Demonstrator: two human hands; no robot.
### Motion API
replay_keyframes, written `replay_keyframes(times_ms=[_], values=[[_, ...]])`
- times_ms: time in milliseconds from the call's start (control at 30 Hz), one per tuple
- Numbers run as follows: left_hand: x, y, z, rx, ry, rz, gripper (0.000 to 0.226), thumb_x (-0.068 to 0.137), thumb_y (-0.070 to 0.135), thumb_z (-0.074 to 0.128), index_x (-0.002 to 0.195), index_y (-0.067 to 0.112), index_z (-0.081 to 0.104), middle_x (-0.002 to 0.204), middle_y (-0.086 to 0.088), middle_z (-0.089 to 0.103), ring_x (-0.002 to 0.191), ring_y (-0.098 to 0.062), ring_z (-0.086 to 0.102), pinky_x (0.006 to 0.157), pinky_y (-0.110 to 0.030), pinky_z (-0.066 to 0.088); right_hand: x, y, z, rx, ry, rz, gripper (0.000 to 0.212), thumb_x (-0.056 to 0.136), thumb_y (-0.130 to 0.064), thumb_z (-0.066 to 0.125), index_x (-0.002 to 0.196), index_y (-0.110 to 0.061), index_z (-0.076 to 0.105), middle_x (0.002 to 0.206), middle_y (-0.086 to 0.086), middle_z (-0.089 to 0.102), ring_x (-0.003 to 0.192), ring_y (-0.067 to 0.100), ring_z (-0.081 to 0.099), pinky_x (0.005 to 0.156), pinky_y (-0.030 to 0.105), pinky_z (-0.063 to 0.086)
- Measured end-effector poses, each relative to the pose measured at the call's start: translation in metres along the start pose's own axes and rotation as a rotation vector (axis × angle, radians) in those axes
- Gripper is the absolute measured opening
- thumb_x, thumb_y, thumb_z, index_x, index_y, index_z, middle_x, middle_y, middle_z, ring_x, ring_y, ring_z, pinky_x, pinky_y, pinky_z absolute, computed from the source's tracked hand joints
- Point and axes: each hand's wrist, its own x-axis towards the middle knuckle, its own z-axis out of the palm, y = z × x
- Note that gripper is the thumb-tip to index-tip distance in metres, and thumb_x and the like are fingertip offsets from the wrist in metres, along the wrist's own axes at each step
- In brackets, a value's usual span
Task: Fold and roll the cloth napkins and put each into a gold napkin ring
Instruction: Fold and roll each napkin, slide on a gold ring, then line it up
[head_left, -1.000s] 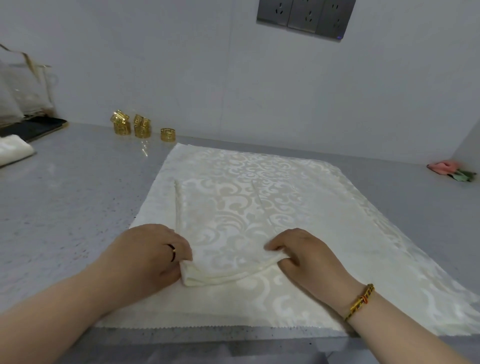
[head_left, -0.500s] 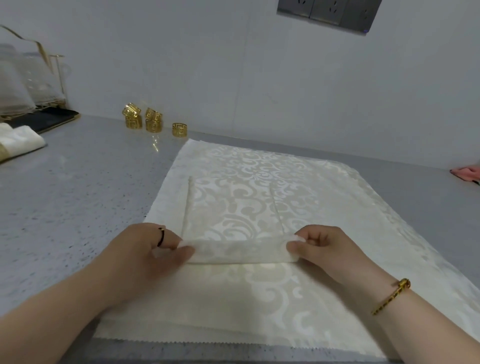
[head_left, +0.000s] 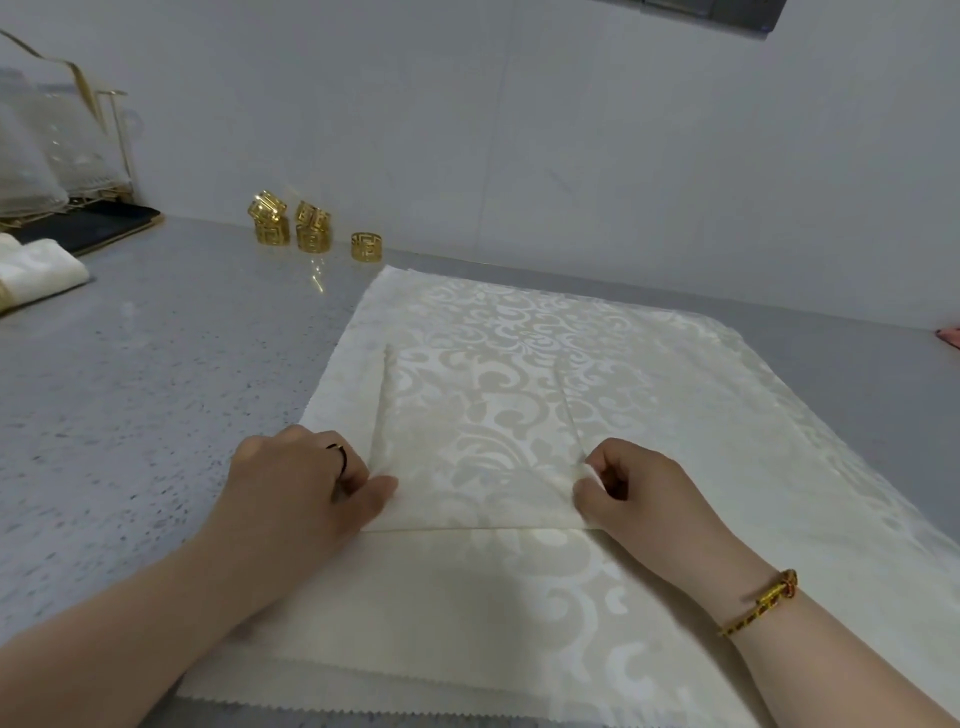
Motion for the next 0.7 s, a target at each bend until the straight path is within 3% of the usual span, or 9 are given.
replay_keyframes(times_ms=[100, 167, 267, 333, 433, 500, 600, 700], values=[[0.003, -0.001, 0.001, 0.157, 0.040, 0.063, 0.040, 0.083, 0.049, 0.051, 0.052, 0.034, 0.030, 0.056, 0.019, 0.029, 0.052, 0.004, 0.026, 0.066, -0.026, 0.020, 0.000, -0.001, 0.000, 0.004, 0.002, -0.007, 0.017, 0.085, -0.012, 0.056, 0.079, -0.021, 0.042, 0.062, -0.007, 0.046, 0.052, 0.008, 0.042, 0.057, 0.016, 0.036], [0.004, -0.004, 0.002, 0.157, 0.111, 0.179, 0.043, 0.066, 0.051, 0.066, 0.051, 0.036, 0.028, 0.049, 0.020, 0.027, 0.043, 0.001, 0.024, 0.058, -0.025, 0.022, -0.002, 0.001, 0.002, -0.056, 0.004, -0.043, 0.021, 0.086, -0.013, 0.055, 0.092, -0.021, 0.037, 0.071, -0.006, 0.045, 0.056, 0.008, 0.041, 0.057, 0.018, 0.036], [0.005, -0.009, 0.004, 0.094, 0.090, 0.397, 0.020, 0.068, 0.039, 0.051, 0.055, 0.025, 0.054, 0.060, 0.010, 0.054, 0.061, -0.009, 0.042, 0.063, -0.022, 0.024, -0.004, 0.002, 0.004, -0.190, 0.082, -0.179, 0.025, 0.082, -0.007, 0.059, 0.101, -0.018, 0.047, 0.096, -0.009, 0.039, 0.068, 0.014, 0.048, 0.061, 0.024, 0.043], [0.008, -0.009, 0.006, 0.146, 0.069, 0.532, 0.027, 0.072, 0.029, 0.042, 0.056, 0.021, 0.062, 0.065, 0.010, 0.061, 0.071, -0.008, 0.042, 0.068, -0.020, 0.028, -0.002, 0.007, 0.006, -0.285, 0.156, -0.369, 0.020, 0.071, -0.003, 0.058, 0.087, -0.015, 0.059, 0.095, -0.006, 0.048, 0.075, 0.012, 0.047, 0.058, 0.024, 0.044], [0.016, -0.015, 0.006, 0.267, 0.034, 0.659, 0.039, 0.080, 0.027, 0.037, 0.057, 0.022, 0.068, 0.060, 0.011, 0.063, 0.063, -0.010, 0.055, 0.070, -0.023, 0.032, 0.002, 0.012, 0.008, -0.326, 0.126, -0.483, 0.020, 0.066, -0.011, 0.045, 0.065, -0.016, 0.063, 0.076, -0.005, 0.064, 0.075, 0.010, 0.042, 0.066, 0.024, 0.039], [0.021, -0.020, 0.002, 0.316, -0.005, 0.697, 0.062, 0.096, 0.033, 0.021, 0.058, 0.024, 0.070, 0.060, 0.013, 0.063, 0.058, -0.013, 0.060, 0.070, -0.023, 0.033, 0.003, 0.012, 0.005, -0.312, 0.110, -0.460, 0.027, 0.067, -0.018, 0.039, 0.064, -0.018, 0.066, 0.070, -0.009, 0.066, 0.070, 0.008, 0.045, 0.066, 0.023, 0.039], [0.024, -0.026, -0.005, 0.278, -0.076, 0.706, 0.075, 0.093, 0.058, 0.007, 0.068, 0.032, 0.072, 0.069, 0.021, 0.064, 0.069, 0.000, 0.052, 0.072, -0.016, 0.033, 0.001, 0.010, -0.001, -0.383, 0.081, -0.462, 0.035, 0.071, -0.030, 0.039, 0.076, -0.019, 0.071, 0.076, -0.010, 0.069, 0.069, 0.016, 0.059, 0.065, 0.019, 0.046], [0.024, -0.024, -0.010, 0.304, -0.106, 0.676, 0.076, 0.082, 0.074, 0.005, 0.074, 0.038, 0.071, 0.075, 0.027, 0.061, 0.066, 0.004, 0.056, 0.065, -0.007, 0.038, 0.000, 0.001, -0.018, -0.429, -0.171, -0.373, 0.067, 0.066, -0.059, 0.031, 0.110, -0.022, 0.065, 0.110, -0.012, 0.064, 0.100, 0.016, 0.055, 0.090, 0.025, 0.042]])
